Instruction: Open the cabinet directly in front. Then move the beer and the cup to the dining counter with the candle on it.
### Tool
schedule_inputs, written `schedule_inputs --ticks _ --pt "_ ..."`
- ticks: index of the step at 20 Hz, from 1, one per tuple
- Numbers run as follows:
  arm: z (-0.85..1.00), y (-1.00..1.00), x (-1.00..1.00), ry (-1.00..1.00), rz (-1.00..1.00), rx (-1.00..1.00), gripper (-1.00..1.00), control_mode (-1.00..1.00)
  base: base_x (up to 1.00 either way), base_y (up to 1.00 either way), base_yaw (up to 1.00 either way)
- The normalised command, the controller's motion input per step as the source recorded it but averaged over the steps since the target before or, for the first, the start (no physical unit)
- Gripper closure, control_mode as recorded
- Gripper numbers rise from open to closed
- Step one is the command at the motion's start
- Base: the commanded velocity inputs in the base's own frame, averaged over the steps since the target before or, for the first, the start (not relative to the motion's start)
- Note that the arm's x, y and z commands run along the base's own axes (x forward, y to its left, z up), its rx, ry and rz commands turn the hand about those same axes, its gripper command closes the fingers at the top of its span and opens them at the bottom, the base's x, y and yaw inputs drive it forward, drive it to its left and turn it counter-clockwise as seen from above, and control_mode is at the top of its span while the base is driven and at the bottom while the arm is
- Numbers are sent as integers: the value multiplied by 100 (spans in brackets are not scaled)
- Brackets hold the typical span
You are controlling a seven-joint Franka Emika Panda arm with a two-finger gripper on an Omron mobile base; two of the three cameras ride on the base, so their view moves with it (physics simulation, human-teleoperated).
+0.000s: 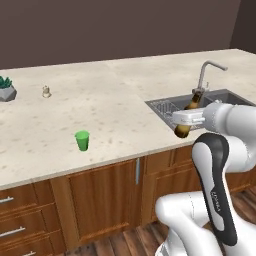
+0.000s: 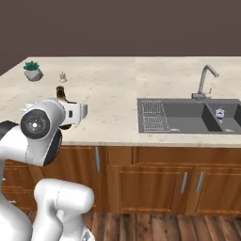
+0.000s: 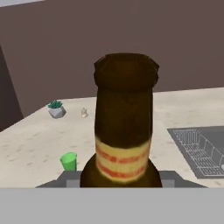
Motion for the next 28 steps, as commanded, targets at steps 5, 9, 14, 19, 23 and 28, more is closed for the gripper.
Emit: schedule_inputs --ticks 5,9,14,19,23,28 --pt "0 0 0 0 0 0 100 100 13 6 6" --pt "0 0 0 0 0 0 100 100 0 0 14" --pt "0 0 0 0 0 0 100 100 0 0 13" --pt "0 0 0 0 0 0 100 100 47 7 0" --pt "0 0 0 0 0 0 100 100 59 9 0" --pt "-8 12 62 9 0 -2 100 -100 0 0 0"
